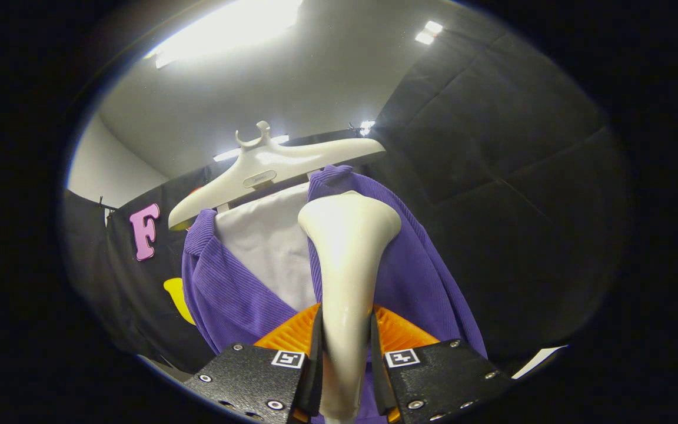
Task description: Iron the clothes twice with a garment steamer, once on the left side and once on the right side.
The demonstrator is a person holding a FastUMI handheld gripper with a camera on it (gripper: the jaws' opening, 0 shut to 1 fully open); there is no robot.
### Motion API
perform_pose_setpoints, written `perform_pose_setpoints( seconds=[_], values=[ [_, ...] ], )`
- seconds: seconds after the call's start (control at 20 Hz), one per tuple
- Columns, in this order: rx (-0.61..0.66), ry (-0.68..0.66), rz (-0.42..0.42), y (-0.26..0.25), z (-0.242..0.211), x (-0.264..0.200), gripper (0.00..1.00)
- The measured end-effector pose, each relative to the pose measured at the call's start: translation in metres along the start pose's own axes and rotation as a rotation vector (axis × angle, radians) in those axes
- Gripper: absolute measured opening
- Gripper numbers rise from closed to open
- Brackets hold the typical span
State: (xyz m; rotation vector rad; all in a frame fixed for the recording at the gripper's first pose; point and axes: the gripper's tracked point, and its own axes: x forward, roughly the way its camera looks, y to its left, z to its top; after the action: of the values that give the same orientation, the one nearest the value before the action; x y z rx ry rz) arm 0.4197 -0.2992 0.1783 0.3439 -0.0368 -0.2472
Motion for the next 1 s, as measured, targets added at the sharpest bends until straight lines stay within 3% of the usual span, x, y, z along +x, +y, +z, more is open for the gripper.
perform_pose_setpoints(
  seconds=[1.0],
  values=[
    [0.03, 0.28, -0.077, -0.059, -0.142, -0.041, 0.35]
  ],
)
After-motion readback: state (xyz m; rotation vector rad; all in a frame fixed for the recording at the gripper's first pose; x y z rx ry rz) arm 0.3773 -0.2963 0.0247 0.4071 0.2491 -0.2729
